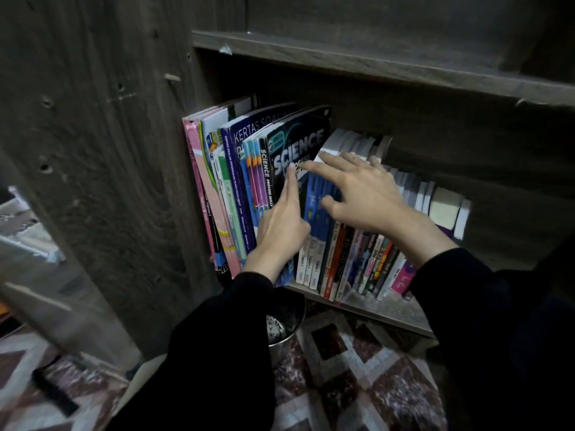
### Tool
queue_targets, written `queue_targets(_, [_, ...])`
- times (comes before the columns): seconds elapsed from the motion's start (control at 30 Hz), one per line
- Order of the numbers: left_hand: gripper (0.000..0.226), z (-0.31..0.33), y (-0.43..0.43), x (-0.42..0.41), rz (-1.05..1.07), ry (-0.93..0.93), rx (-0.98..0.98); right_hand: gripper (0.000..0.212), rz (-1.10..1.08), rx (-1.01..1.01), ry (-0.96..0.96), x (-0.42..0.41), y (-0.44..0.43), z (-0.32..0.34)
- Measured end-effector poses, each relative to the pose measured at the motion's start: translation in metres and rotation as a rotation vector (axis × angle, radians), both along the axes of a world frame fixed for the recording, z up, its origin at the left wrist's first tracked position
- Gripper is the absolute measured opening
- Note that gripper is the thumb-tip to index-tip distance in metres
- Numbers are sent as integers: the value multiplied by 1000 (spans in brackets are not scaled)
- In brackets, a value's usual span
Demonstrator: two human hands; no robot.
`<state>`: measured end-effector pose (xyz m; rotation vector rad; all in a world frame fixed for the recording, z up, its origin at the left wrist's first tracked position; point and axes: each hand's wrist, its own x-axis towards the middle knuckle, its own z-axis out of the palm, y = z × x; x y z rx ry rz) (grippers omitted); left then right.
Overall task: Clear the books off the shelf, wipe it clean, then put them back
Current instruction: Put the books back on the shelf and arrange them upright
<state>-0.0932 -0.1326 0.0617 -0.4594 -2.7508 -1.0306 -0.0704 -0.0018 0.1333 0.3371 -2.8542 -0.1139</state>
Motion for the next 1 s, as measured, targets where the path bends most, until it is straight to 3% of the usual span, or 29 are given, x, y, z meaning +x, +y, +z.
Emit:
queue_targets(0.1, [96,0,-4,-4,-36,-32,-26,64,0,-4,0,-1,1,0])
queue_targets(0.4, [76,-31,-11,32,155,267,-190,64,10,2,5,-2,1,-1])
queue_targets(0.57, [57,-48,-10,35,270,341,-59,63,14,9,12,-2,1,-2])
queue_targets(0.73, [24,-55,-5,45,146,341,359,62,16,5,18,-3,1,-2])
queue_targets(0.87, [33,-33,-20,54,238,260,563,61,16,15,4,-6,-3,-2])
queue_targets(1.0, [57,-4,-43,62,319,188,413,56,67,-132,82,-10,-11,-2])
